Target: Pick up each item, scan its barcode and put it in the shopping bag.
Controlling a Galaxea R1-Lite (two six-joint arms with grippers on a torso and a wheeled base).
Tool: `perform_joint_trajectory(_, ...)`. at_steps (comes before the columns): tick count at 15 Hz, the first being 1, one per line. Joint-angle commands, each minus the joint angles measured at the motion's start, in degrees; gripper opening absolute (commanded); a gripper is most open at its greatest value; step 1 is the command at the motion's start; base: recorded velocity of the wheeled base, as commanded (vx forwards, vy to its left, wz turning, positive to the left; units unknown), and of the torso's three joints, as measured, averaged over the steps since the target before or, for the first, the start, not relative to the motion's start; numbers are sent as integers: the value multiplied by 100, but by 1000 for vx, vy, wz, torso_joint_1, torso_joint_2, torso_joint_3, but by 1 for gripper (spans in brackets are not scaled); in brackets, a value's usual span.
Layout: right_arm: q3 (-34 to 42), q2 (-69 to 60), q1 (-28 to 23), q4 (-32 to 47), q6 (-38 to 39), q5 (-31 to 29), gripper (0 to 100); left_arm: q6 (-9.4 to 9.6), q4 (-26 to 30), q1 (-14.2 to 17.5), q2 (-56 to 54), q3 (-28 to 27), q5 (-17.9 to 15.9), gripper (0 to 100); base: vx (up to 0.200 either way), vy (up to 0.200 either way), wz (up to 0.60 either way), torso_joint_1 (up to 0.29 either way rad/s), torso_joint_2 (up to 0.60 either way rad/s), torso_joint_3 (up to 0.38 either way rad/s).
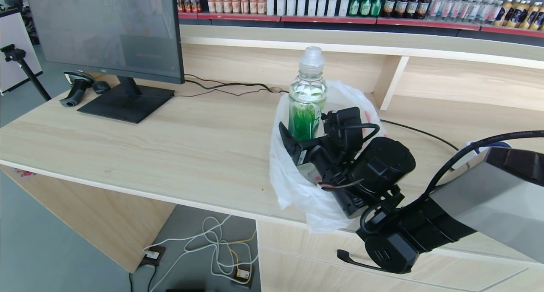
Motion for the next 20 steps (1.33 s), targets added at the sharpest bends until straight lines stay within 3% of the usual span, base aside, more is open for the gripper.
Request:
perform_joint_trajectory(1,86,1,0,-23,-3,1,100,-2,-2,0,9,0,2,100,0,0,0,0,0,0)
perform_joint_trajectory(13,1026,-1036,9,-23,67,1,100,7,-2,0,0,0,2,100,0,0,0,0,0,0)
perform_joint_trajectory(20,1176,-1511,35,-23,287,1,100,7,-2,0,0,0,2,100,0,0,0,0,0,0)
